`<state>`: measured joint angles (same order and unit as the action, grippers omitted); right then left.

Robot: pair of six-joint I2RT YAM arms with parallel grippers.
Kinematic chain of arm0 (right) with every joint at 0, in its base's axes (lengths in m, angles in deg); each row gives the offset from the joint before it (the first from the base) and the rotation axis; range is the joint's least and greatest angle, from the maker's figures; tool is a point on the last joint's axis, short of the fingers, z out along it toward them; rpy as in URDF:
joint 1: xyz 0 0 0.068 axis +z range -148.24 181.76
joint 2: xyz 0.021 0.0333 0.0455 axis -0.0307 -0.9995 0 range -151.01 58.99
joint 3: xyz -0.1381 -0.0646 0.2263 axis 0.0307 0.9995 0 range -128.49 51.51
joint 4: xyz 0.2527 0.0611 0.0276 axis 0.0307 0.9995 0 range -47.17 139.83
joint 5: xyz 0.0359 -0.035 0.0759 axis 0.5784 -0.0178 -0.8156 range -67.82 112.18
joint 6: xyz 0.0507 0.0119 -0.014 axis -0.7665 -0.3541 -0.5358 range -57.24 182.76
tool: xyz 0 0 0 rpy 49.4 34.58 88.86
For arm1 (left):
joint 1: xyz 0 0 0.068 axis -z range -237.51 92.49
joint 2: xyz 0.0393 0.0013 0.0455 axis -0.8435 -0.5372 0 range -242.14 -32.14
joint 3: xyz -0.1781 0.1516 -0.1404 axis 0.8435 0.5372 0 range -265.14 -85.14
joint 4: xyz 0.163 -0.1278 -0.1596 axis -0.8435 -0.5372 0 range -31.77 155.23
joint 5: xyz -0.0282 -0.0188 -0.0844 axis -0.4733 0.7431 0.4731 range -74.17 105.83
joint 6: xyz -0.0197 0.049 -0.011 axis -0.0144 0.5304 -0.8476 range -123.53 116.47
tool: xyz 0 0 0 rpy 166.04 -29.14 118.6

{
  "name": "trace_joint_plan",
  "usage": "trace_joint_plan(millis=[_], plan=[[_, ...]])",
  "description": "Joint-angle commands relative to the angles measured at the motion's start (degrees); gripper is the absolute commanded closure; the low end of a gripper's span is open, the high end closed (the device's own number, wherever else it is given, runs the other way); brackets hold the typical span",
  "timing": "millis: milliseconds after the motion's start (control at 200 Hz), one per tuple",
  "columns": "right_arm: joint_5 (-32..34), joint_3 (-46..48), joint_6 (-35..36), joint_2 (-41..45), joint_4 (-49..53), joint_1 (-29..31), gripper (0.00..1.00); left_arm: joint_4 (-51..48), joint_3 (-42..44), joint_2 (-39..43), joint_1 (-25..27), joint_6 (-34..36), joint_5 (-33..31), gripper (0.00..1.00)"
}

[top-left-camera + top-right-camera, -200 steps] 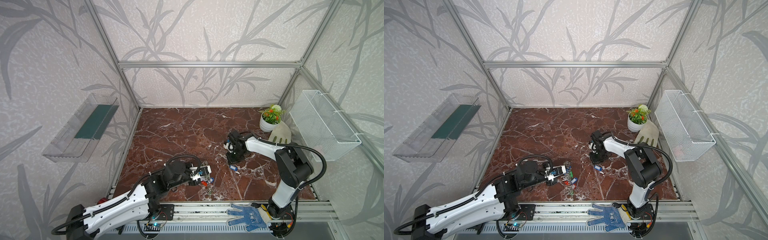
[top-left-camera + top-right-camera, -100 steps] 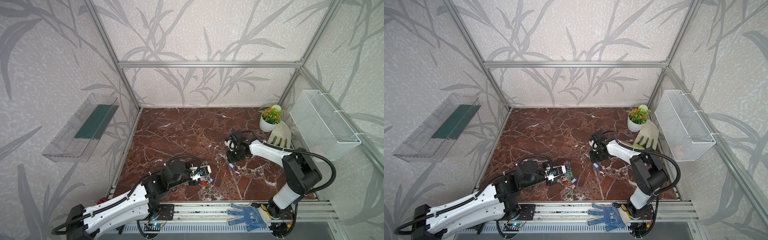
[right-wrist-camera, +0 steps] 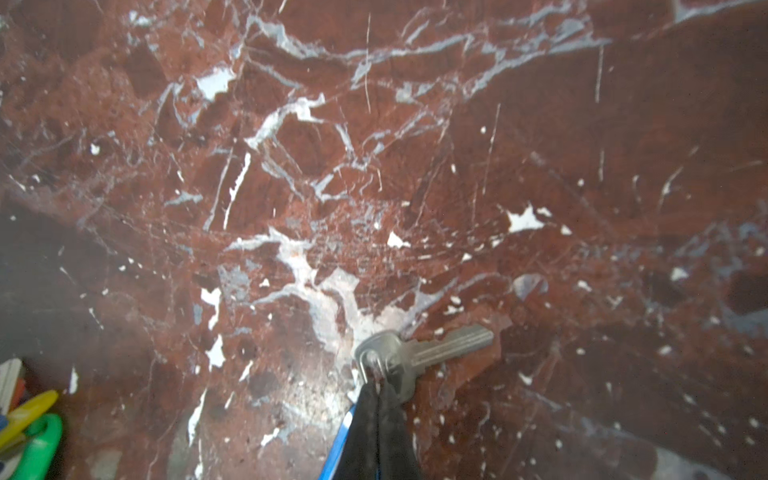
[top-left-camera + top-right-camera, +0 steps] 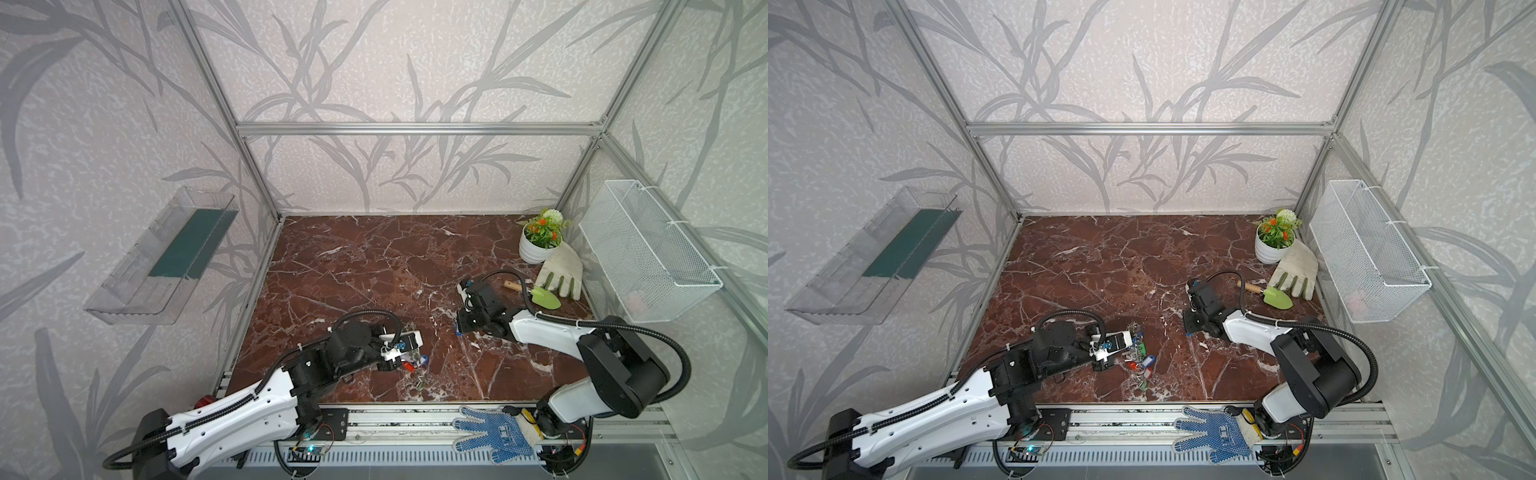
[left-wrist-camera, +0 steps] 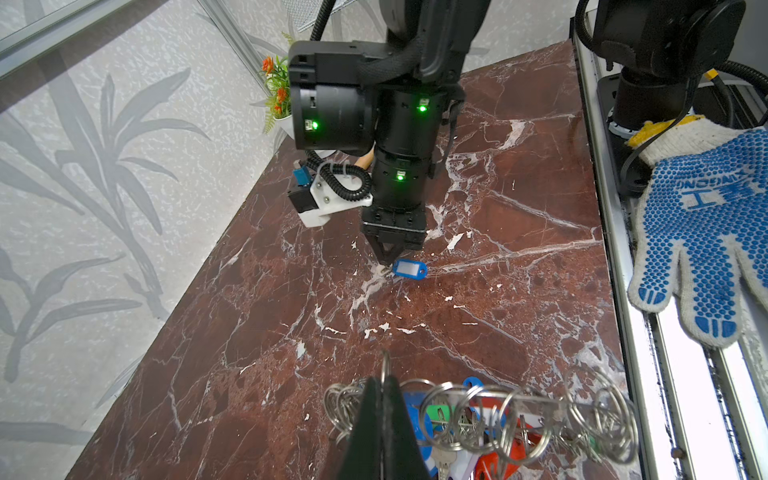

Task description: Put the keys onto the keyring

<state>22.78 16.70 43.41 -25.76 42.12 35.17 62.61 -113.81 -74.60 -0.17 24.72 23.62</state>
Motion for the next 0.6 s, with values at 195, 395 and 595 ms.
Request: trace_joint_plan(millis=[195, 395, 595], plan=[[1.9, 5.2, -1.6, 5.9, -6.2, 0.7, 0.80, 2.6, -2.2, 0.9, 0.4, -0.4, 0.6, 1.00], [1.4, 3.9, -1.5, 9.2, -0.4, 0.7, 0.69, 2.3, -2.3, 0.9, 0.4, -0.4, 0.5, 1.00], [2.9, -4.4, -2.3, 12.7, 15.3, -0.1, 0.65, 2.3, -2.4, 0.9, 0.4, -0.4, 0.9, 1.00]])
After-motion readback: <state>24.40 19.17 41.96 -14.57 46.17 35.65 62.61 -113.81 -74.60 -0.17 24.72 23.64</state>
